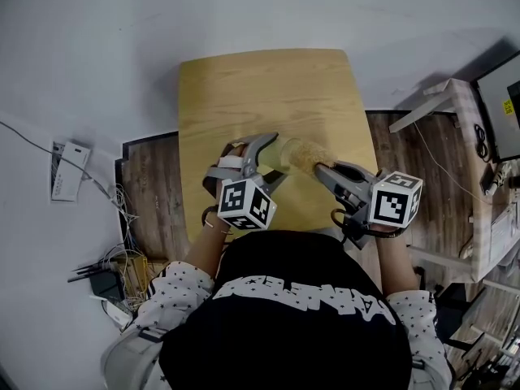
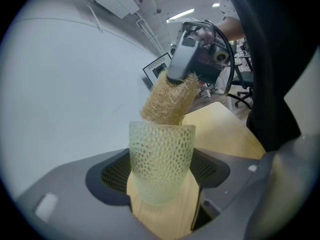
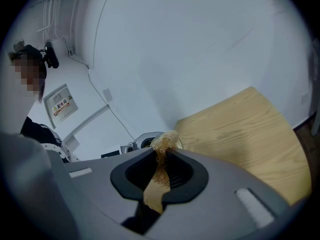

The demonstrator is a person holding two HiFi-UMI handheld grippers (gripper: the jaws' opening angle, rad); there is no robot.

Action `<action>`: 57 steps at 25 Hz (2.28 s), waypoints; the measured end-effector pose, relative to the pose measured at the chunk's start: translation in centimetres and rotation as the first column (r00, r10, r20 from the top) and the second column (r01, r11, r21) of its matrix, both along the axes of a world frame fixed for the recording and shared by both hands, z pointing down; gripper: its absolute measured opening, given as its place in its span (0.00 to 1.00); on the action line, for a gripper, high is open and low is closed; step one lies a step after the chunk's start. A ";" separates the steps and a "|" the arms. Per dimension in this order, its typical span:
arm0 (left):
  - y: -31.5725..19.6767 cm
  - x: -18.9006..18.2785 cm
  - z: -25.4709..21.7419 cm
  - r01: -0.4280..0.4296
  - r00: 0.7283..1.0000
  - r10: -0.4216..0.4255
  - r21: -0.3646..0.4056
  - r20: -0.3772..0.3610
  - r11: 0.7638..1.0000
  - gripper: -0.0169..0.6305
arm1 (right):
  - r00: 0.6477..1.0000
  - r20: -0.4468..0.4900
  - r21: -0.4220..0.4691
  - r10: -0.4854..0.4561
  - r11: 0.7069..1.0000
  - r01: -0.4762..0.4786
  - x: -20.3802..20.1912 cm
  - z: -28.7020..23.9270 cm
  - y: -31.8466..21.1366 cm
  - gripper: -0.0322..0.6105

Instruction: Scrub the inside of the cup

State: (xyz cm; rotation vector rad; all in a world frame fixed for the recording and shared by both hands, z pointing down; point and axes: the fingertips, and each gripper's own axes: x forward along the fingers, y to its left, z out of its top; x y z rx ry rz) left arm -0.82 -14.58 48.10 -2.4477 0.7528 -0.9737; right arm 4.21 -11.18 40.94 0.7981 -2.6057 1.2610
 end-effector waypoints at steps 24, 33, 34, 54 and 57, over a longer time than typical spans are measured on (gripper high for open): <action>-2.3 3.2 5.2 0.023 0.983 -0.058 -0.194 -0.174 0.981 0.59 | 0.982 -0.009 -0.058 0.189 0.980 -0.189 5.5 1.7 1.1 0.14; -2.9 3.8 6.8 0.015 0.982 -0.058 -0.232 -0.180 0.973 0.59 | 0.970 -0.007 -0.082 0.243 0.967 -0.243 6.3 2.2 1.8 0.14; -3.0 3.8 7.0 0.015 0.982 -0.059 -0.237 -0.178 0.971 0.59 | 0.970 -0.010 -0.082 0.243 0.966 -0.243 6.3 2.2 1.8 0.14; -3.7 3.1 9.4 -0.012 0.976 -0.057 -0.310 -0.210 0.951 0.59 | 0.971 -0.038 -0.082 0.235 0.968 -0.237 4.7 2.5 0.4 0.14; -3.6 3.1 9.3 -0.013 0.974 -0.059 -0.313 -0.220 0.950 0.59 | 0.973 -0.041 -0.084 0.228 0.969 -0.231 4.5 2.5 0.3 0.14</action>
